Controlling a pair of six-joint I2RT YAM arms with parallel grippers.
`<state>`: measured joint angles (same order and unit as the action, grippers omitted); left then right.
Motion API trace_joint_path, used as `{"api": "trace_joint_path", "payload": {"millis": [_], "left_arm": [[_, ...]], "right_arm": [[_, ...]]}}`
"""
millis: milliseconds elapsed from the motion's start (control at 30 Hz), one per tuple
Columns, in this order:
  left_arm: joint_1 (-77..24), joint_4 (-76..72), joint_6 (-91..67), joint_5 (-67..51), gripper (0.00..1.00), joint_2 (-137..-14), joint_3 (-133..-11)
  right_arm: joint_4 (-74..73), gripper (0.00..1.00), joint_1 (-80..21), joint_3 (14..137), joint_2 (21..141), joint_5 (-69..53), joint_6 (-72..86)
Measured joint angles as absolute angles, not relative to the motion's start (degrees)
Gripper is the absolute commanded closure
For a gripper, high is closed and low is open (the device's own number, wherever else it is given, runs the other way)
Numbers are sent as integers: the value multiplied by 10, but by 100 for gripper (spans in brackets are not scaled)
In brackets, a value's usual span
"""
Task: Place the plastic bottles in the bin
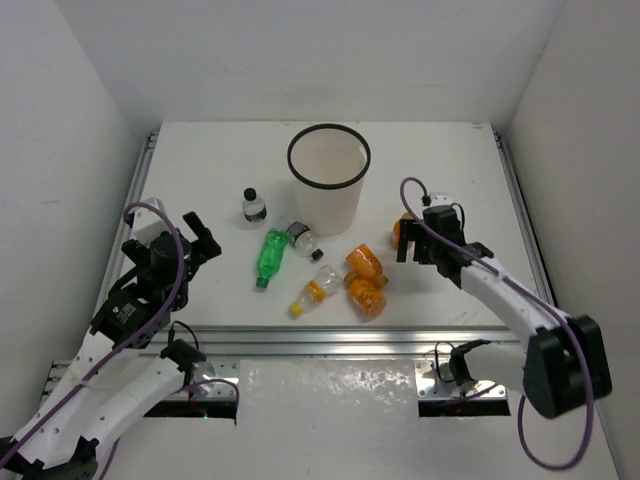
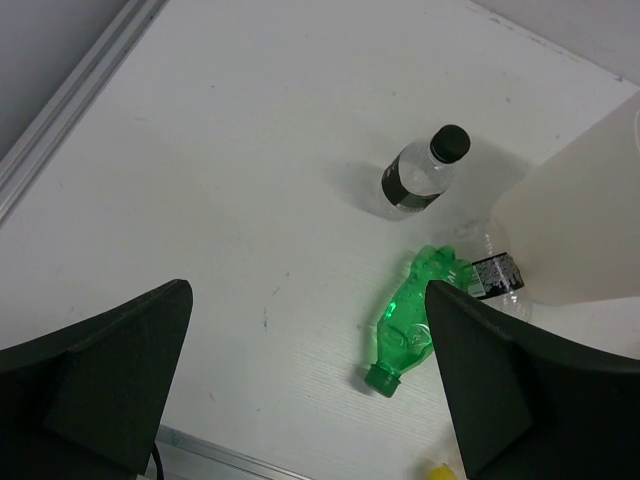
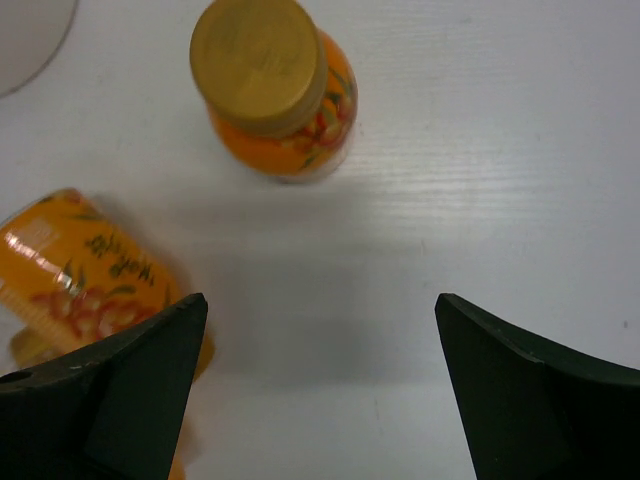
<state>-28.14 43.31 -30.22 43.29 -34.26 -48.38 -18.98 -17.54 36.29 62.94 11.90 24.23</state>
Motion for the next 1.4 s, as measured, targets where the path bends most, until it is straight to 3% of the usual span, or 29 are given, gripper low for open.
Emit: {"api": "trace_joint_path", "payload": {"millis": [233, 333, 433, 467, 567, 600, 800, 967, 1200, 1400], "left_arm": [[-281, 422, -287, 411, 0, -349, -478], [-281, 418, -283, 405, 0, -352, -478], [-281, 414, -277, 396, 0, -356, -478], [-281, 413, -274, 393, 0, -356, -478], [-281, 408, -266, 381, 0, -356, -478], [-281, 405, -260, 373, 0, -356, -478], [-281, 372, -213, 203, 0, -371, -488], [-284, 281, -189, -76, 0, -445, -511], [-336, 157, -201, -328, 0, -518, -511], [-411, 49, -225, -405, 0, -541, -508]], "right_arm": [[-19, 4, -146, 369, 796, 108, 201], [41, 10, -136, 384, 853, 88, 185], [93, 31, -129, 392, 892, 62, 173], [105, 48, -128, 392, 899, 53, 169], [122, 72, -127, 392, 901, 34, 159], [119, 76, -127, 392, 896, 30, 161], [7, 79, -133, 397, 729, -24, 188], [-71, 80, -141, 442, 590, -238, 244], [-13, 78, -182, 411, 505, -546, 394], [76, 79, -227, 403, 495, -638, 494]]}}
